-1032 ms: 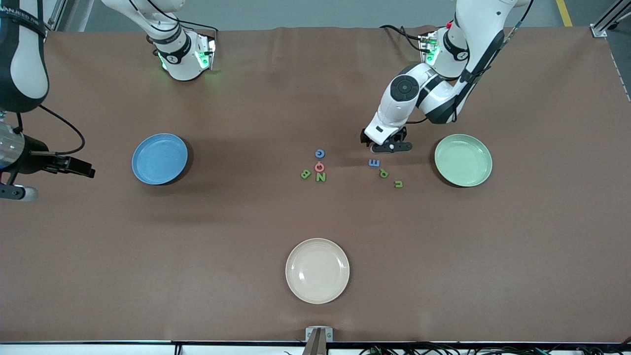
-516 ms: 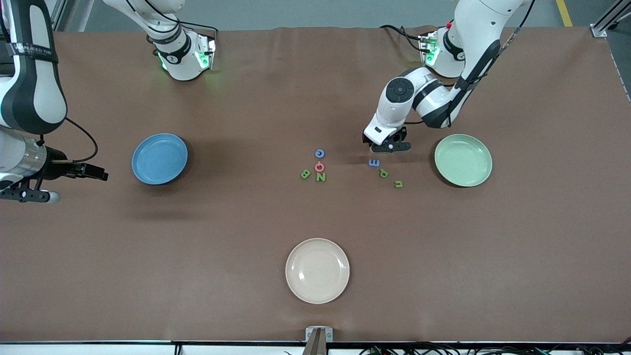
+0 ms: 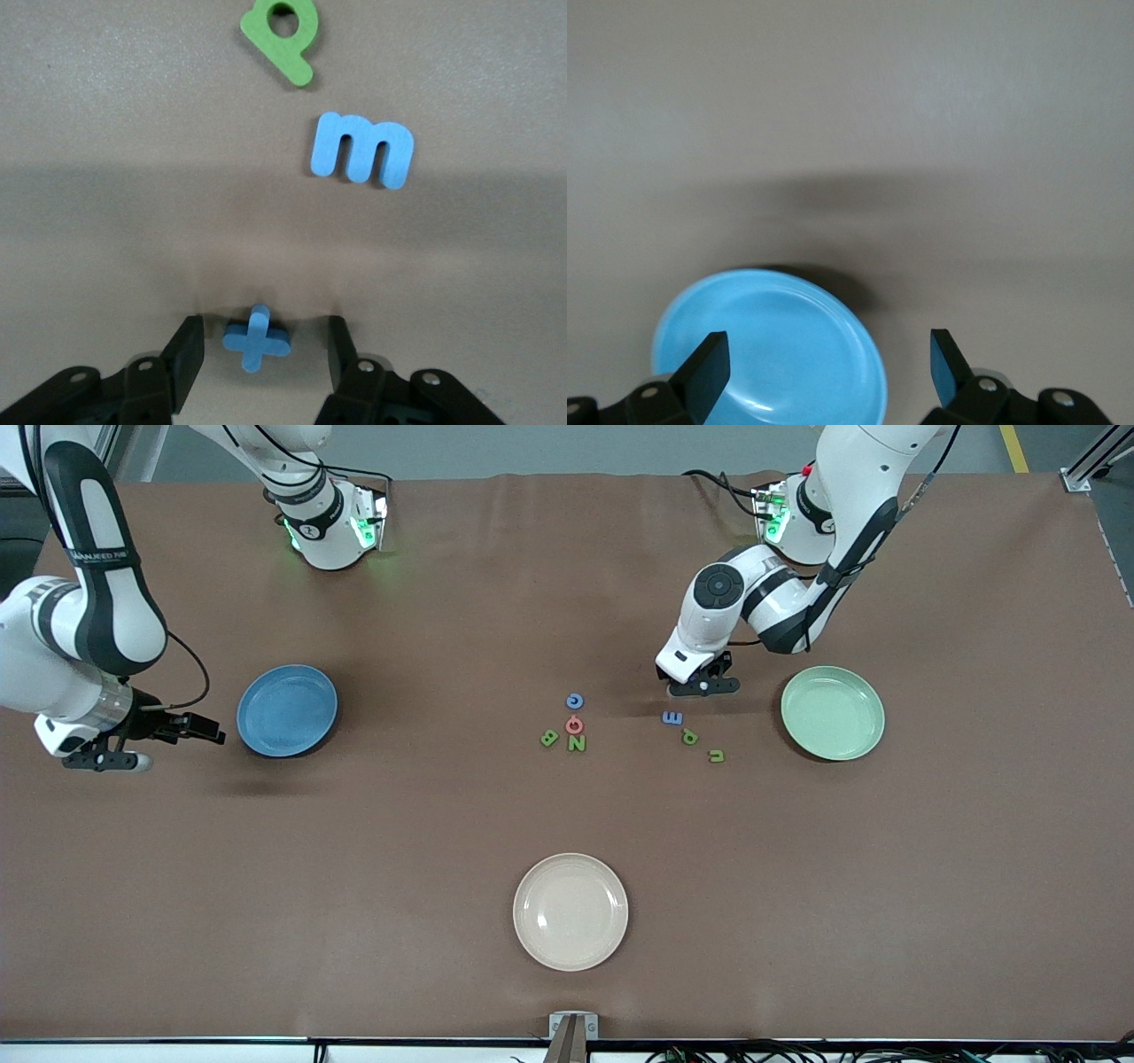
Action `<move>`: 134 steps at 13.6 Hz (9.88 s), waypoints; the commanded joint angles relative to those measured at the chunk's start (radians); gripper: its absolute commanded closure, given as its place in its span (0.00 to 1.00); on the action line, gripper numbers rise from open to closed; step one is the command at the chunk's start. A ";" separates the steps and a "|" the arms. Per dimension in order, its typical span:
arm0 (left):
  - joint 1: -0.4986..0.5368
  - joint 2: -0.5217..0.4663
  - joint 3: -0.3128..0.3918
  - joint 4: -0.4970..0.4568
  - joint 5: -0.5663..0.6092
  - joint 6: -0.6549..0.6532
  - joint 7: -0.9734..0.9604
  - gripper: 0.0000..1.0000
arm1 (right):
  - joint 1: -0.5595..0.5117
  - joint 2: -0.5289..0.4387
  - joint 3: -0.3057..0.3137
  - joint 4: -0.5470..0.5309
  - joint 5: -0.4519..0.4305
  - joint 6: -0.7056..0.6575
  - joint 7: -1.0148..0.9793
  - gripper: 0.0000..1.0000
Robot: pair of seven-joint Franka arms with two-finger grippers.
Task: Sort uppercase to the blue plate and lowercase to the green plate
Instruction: 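Carry the plus to the green plate while the right gripper reaches out, then drop the plus onto the green plate while the right gripper grasps B, then move the B to the blue plate while the left gripper reaches m, then release the B on the blue plate while the left gripper grasps the m, then place the blue m on the green plate while the right gripper grasps N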
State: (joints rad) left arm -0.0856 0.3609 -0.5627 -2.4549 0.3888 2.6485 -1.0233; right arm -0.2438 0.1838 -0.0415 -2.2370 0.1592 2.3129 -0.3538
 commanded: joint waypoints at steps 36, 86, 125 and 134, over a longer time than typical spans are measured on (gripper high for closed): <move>0.581 -0.307 -0.020 -0.184 0.012 -0.055 0.769 0.77 | 0.932 0.054 0.020 0.015 0.203 0.211 1.519 0.08; 0.299 0.289 -0.273 0.287 0.360 -0.160 -0.227 0.31 | 0.757 0.218 0.015 0.291 -0.360 -0.464 1.350 1.00; 1.396 0.224 -0.953 0.007 0.389 -0.476 0.276 0.76 | 1.048 0.497 0.025 0.672 -0.127 0.010 1.308 0.01; 1.434 0.257 -0.827 -0.093 0.587 -0.363 0.284 0.76 | 1.081 0.565 0.023 0.702 -0.144 0.014 1.273 0.05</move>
State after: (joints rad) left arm 1.3370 0.6098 -1.4138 -2.5182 0.9293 2.2481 -0.7461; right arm 0.8241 0.7151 -0.0072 -1.5800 0.0185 2.3364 0.9324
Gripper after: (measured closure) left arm 0.581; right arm 0.048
